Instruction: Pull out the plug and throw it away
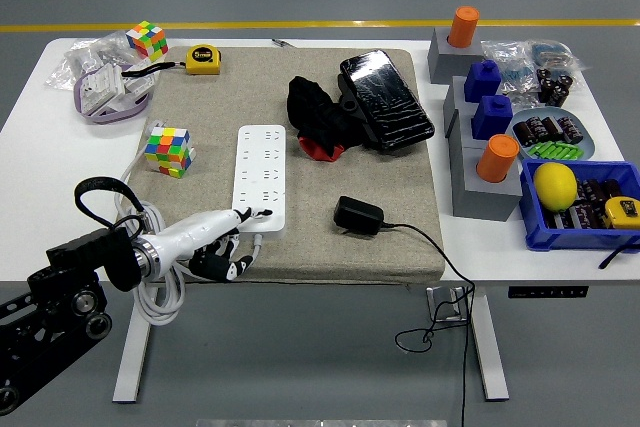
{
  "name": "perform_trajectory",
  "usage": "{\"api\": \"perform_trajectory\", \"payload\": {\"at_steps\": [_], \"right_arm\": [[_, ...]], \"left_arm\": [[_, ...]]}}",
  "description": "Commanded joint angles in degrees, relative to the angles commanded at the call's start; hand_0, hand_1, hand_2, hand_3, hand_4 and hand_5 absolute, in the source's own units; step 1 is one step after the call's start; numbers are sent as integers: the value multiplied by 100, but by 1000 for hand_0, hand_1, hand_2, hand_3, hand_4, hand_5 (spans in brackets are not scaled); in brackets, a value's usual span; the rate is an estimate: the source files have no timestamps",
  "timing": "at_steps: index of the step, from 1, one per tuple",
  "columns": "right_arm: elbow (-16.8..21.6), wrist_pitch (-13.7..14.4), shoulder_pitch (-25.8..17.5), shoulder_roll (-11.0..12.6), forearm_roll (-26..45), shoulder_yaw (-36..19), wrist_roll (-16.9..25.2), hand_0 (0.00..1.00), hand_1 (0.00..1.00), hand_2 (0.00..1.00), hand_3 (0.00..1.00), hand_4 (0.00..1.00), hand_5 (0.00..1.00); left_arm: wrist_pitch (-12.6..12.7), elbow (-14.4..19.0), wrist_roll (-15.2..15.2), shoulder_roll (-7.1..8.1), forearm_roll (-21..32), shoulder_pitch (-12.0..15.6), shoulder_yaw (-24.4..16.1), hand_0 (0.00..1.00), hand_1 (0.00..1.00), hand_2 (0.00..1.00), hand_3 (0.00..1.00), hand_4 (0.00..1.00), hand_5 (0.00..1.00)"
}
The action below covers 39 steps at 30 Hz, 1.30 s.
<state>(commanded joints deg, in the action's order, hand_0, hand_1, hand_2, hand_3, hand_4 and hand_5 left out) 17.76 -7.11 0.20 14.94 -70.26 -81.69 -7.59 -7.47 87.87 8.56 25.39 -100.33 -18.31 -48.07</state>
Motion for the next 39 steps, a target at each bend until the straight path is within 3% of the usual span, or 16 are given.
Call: {"api": "perform_trajectory", "payload": {"at_steps": [4,5,10,11,16,17,22,23,28,29,39], "right_arm": [[3,-1,5,-12,9,11,4,625,663,687,626,991,533],[3,-2,7,-17,12,13,5,625,663,687,626,991,534],[-1,-2,7,-23,11,9,5,625,663,687,626,991,534],[-3,-1,6,-22,7,4,4,625,663,687,626,991,534],[-12,-2,-1,-17,-2,-1,0,625,663,687,626,991,534],[-10,-2,0,-18,3,-2,1,625,663,688,625,991,535],[-4,1,15,-30,11,0,3,625,663,688,625,991,535],[-3,2,18,-31,11,0,3,624,663,687,626,992,534],[-2,6,27,-23,14,-7,2,624,663,687,626,992,534],[-3,7,27,-22,9,-15,1,624,663,687,626,992,533],[-7,0,31,-32,9,-27,5,625,663,687,626,993,536]], "left_arm": [[455,73,-515,-48,-90,2,-80,74,53,145,931,533,2],[630,75,-680,-67,-93,4,-88,152,151,310,938,680,2],[1111,-1,-1040,-147,-80,21,-162,152,151,310,938,680,2],[1184,-30,-1084,-173,-121,28,-207,351,511,576,943,813,180],[1499,-189,-1189,-383,-269,49,-609,351,511,576,943,813,180],[1544,-231,-1183,-460,-313,48,-753,832,939,935,978,998,482],[1627,-359,-1166,-687,-404,28,-1306,832,939,935,978,998,482],[1633,-380,-1162,-712,-423,26,-1395,998,998,998,998,998,695],[1568,-473,-1065,-753,-482,30,-1700,998,998,998,998,998,695],[1555,-496,-1050,-757,-475,33,-1746,998,998,998,998,998,759],[1458,-608,-1013,-798,-512,50,-1904,998,998,998,998,998,747]]}}
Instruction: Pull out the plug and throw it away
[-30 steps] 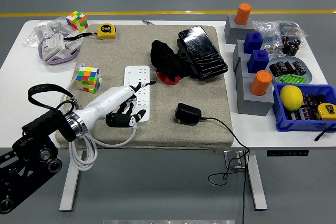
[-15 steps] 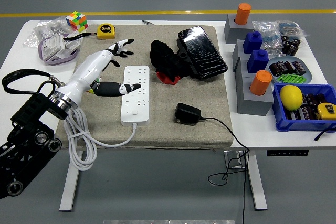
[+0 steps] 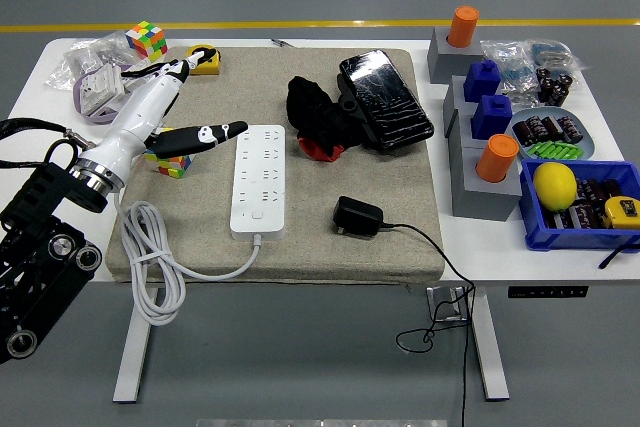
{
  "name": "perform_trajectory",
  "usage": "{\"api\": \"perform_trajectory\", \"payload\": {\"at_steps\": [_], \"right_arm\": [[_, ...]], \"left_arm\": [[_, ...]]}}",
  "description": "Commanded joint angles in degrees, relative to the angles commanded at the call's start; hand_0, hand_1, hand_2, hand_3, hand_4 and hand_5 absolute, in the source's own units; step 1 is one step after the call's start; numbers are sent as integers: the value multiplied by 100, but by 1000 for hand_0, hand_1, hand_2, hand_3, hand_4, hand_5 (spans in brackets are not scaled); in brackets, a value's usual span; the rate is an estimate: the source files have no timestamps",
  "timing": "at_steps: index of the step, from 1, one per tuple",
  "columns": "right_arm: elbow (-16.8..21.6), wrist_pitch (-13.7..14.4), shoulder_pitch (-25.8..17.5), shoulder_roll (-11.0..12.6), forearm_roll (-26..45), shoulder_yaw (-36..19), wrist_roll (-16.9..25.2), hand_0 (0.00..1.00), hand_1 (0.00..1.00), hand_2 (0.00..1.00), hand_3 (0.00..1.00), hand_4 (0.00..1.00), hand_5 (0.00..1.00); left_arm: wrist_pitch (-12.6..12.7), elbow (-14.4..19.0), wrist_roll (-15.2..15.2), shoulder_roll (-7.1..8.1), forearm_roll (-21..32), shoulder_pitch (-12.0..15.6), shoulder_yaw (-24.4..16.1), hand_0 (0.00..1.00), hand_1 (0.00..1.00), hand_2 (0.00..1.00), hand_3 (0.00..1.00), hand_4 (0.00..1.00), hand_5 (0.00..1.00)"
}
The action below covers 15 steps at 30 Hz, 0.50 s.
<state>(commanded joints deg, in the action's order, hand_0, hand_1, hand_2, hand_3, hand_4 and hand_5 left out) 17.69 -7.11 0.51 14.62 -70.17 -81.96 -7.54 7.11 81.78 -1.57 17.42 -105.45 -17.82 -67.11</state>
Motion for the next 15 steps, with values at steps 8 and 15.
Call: {"api": "perform_trajectory", "payload": {"at_steps": [8,15], "right_arm": [[4,1,7,-3,-1,-9,-1,623,663,687,626,993,534],[6,3,23,14,-13,-37,-6,624,663,687,627,992,534]], "left_arm": [[-14,-32,2,-12,-19,15,-90,998,998,998,998,998,773],[-25,-64,9,-28,-50,41,-217,998,998,998,991,998,768]]}}
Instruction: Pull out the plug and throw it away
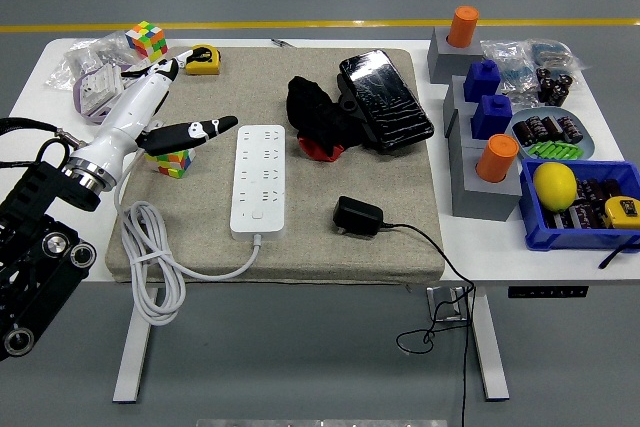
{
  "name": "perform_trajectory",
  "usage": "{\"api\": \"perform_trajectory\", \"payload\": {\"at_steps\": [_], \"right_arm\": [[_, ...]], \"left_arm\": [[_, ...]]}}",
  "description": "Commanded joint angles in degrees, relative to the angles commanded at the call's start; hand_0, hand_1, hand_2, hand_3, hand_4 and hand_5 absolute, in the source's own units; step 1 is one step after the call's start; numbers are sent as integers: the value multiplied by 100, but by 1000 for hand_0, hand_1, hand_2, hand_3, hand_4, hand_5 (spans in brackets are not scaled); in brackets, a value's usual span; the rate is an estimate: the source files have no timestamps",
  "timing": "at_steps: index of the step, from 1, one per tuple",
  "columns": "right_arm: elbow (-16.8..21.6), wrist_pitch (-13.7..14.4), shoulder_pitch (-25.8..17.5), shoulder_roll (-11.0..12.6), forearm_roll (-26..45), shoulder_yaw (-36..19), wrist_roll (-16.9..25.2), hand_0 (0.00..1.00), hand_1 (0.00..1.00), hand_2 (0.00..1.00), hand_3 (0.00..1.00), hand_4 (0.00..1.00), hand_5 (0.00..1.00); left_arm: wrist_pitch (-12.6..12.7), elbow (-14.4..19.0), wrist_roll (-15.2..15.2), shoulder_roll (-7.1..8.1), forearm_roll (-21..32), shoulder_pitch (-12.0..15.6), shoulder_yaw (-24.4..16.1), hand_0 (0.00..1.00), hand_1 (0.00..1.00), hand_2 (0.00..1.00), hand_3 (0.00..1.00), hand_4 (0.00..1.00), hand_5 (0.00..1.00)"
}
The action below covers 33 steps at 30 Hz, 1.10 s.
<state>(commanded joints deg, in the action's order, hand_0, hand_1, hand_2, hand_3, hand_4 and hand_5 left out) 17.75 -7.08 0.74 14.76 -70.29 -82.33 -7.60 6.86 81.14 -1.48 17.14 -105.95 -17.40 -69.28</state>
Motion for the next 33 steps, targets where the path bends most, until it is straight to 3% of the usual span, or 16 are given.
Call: {"api": "perform_trajectory", "payload": {"at_steps": [33], "right_arm": [[13,-5,24,-2,32,72,7,624,663,687,627,992,535]], "left_arm": [[-61,-12,31,-27,-19,-4,-128,998,998,998,976,998,761]]}}
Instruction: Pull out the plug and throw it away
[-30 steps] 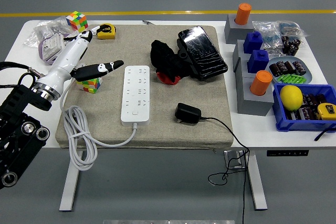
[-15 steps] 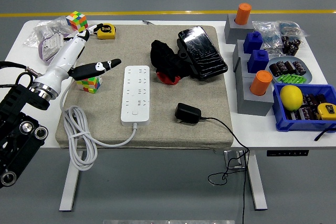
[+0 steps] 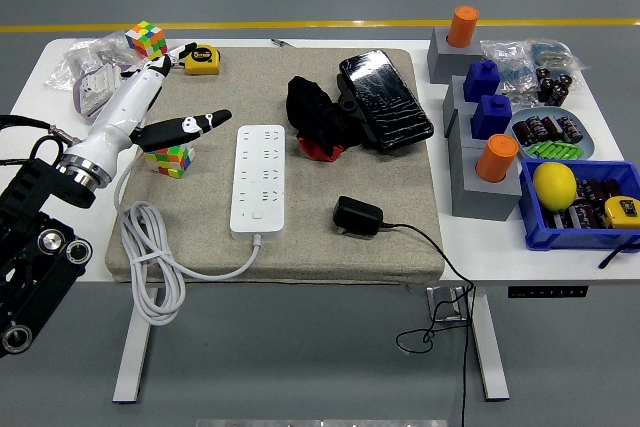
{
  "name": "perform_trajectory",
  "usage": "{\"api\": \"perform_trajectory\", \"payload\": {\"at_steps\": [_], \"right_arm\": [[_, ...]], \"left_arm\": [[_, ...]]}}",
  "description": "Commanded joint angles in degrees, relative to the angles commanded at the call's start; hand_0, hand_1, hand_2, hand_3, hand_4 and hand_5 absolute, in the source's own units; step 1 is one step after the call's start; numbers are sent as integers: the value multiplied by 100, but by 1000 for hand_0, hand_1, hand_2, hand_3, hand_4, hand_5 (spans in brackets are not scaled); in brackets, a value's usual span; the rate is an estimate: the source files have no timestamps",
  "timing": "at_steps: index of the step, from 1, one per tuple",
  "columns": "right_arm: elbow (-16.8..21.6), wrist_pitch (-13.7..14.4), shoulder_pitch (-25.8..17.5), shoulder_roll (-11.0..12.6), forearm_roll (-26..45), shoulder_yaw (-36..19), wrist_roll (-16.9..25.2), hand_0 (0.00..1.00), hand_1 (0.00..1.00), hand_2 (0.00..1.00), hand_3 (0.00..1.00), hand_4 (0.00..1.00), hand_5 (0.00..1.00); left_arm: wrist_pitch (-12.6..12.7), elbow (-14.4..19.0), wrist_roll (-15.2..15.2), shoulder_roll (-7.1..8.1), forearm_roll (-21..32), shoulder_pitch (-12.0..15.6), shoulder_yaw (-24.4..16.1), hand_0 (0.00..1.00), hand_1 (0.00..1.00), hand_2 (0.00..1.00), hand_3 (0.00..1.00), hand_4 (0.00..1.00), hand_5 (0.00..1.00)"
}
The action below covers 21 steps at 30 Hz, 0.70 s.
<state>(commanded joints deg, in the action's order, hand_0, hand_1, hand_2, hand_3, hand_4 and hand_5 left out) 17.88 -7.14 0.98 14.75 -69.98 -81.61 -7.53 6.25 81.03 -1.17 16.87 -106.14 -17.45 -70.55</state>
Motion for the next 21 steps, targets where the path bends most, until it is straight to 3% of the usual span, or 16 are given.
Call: {"api": "perform_trajectory", "payload": {"at_steps": [14,19,20,21], "right_arm": [[-8,1,17,33,20,43,-9,627,663,688,627,991,535],[1,186,43,55,90,75,58,627,663,688,627,991,535],[2,192,41,60,91,82,63,622,663,689,727,994,537],[3,181,38,64,88,87,60,622,663,689,727,994,537]], "left_arm": [[-65,-17,36,8,17,-41,93,998,998,998,972,998,756],[-105,-25,47,14,8,-27,125,998,998,998,972,998,756],[-112,-25,50,12,9,-34,128,998,998,998,972,998,753],[-114,-24,50,11,10,-38,130,998,998,998,972,998,753]]}}
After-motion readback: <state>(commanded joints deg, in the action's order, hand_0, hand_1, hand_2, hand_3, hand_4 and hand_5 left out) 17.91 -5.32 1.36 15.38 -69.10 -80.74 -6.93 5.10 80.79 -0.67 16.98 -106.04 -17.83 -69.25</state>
